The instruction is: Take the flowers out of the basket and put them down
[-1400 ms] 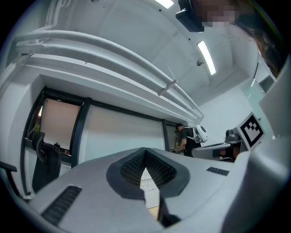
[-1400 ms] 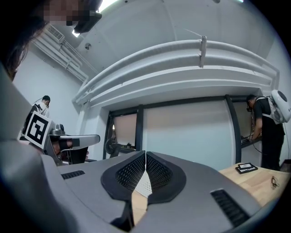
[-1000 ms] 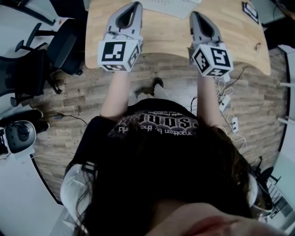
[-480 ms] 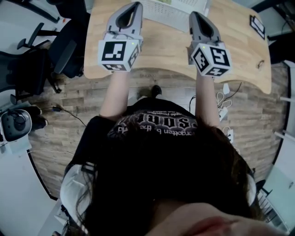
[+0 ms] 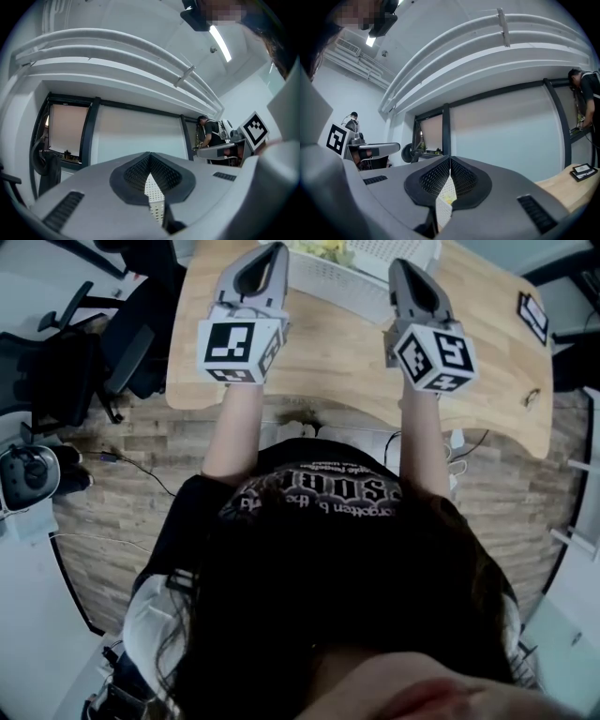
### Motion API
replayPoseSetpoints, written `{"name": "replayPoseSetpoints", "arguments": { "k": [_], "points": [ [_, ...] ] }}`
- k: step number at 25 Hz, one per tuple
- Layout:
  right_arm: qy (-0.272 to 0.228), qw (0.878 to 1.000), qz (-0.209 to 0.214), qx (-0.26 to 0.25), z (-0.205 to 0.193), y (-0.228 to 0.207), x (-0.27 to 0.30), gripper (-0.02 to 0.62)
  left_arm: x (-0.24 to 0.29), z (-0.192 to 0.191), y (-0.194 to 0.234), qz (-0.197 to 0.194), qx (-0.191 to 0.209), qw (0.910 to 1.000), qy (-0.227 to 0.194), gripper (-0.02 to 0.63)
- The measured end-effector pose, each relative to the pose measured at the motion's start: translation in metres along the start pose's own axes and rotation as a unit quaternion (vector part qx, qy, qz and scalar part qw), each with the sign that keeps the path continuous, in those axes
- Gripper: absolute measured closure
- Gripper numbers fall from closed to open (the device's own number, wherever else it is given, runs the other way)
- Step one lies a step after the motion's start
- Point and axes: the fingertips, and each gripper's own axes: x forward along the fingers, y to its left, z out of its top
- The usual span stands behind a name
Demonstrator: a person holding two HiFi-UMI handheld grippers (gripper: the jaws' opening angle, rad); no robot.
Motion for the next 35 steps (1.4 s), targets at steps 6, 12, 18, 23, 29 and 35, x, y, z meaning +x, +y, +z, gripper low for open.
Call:
{"name": "replayPoseSetpoints", "arguments": {
  "k": [6,12,18,23,29,35],
  "points": [
    [-0.003,1.0,0.009,-0.004,0.004,-0.006,0.024,0.568,0.014,-0.003,0.013,0.012,0.005,0.9999,0.006,0.604],
    [0.003,1.0,0.005,0.0,-0.002,-0.016,0.052,0.569,0.04,-0.01,0.027,-0.001,0.004,0.9999,0.012,0.604],
    [0.012,1.0,0.012,-0.006,-0.005,-0.027,0.085,0.568,0.071,-0.015,0.038,-0.024,0.004,0.9996,0.012,0.604],
    [0.027,0.999,0.022,-0.015,-0.005,-0.034,0.115,0.568,0.088,-0.018,0.058,-0.033,0.003,0.9993,0.016,0.604],
    [0.044,0.999,0.016,-0.017,-0.012,-0.052,0.144,0.568,0.11,-0.018,0.073,-0.045,0.005,0.9989,0.013,0.604],
    [0.051,0.996,0.068,-0.008,-0.029,-0.055,0.176,0.566,0.129,-0.023,0.078,-0.062,0.004,0.998,0.013,0.604]
  ]
}}
